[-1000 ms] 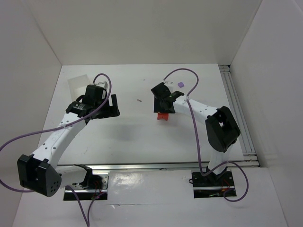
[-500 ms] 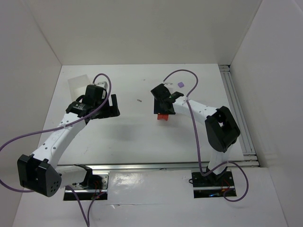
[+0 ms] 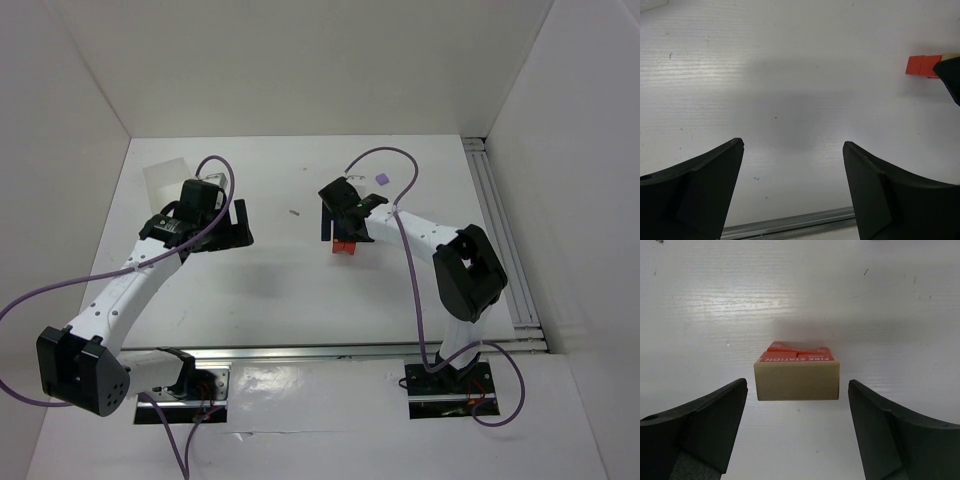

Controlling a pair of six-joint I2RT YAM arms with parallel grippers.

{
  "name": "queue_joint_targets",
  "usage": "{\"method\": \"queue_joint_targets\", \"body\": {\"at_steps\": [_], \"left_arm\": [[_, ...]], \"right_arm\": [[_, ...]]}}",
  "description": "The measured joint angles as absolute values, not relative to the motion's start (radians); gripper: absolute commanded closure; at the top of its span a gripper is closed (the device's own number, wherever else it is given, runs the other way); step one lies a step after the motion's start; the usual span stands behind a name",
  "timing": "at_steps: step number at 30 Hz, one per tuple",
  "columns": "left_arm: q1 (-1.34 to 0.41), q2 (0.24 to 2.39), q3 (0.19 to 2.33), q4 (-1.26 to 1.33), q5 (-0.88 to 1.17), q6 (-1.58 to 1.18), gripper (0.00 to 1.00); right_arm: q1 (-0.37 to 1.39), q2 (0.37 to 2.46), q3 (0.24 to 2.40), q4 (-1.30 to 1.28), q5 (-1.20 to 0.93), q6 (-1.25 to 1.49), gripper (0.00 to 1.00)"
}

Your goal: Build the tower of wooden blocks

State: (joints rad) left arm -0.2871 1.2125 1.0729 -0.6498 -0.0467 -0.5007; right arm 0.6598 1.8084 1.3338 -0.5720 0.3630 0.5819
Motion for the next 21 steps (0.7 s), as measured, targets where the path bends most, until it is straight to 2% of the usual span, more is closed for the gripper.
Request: {"method": "queue_joint_targets", "body": {"at_steps": [3, 9, 21], "left_arm": [[-0.287, 1.213, 1.072, -0.650, -0.047, -0.501, 0.07], [-0.287, 1.213, 1.060, -0.651, -0.047, -0.501, 0.07], [-0.287, 1.213, 1.058, -0.651, -0.047, -0.501, 0.07]], "right_arm": [[0.660, 1.808, 1.334, -0.573, 0.363, 0.582, 0.11], [0.665, 1.808, 1.334, -0.580, 0.367, 0.582, 0.21], [0.678, 1.808, 1.334, -0.599, 0.389, 0.587, 0.29]]}}
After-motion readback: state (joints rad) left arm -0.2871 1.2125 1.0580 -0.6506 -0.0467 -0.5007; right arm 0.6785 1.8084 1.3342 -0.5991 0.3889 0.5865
